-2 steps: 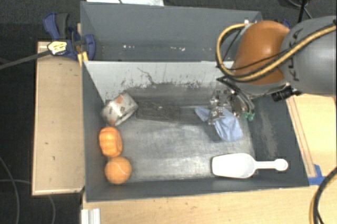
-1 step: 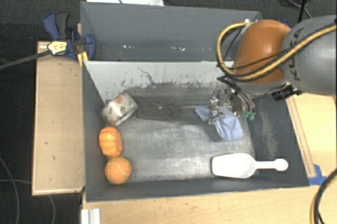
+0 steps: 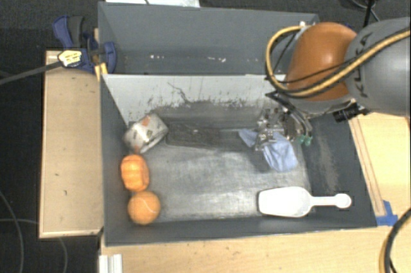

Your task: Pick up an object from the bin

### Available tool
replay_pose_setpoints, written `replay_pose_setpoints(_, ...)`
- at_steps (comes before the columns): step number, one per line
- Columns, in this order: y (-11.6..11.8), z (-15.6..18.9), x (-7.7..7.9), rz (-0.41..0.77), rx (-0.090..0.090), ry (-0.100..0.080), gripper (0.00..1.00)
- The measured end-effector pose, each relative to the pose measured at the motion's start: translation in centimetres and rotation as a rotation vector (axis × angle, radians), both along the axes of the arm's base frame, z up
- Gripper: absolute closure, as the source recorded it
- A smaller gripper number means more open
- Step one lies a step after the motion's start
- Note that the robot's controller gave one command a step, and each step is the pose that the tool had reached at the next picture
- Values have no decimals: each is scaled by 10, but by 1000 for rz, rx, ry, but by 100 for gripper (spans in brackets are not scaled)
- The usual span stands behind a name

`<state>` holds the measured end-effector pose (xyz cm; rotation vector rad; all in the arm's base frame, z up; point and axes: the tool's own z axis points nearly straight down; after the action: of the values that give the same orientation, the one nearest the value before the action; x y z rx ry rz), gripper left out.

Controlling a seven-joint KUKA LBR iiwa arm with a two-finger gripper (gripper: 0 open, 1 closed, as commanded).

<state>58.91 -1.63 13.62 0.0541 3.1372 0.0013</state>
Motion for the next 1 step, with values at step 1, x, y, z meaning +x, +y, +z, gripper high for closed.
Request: replay_pose_setpoints(1, 0, 6, 1, -1, 0, -2, 100)
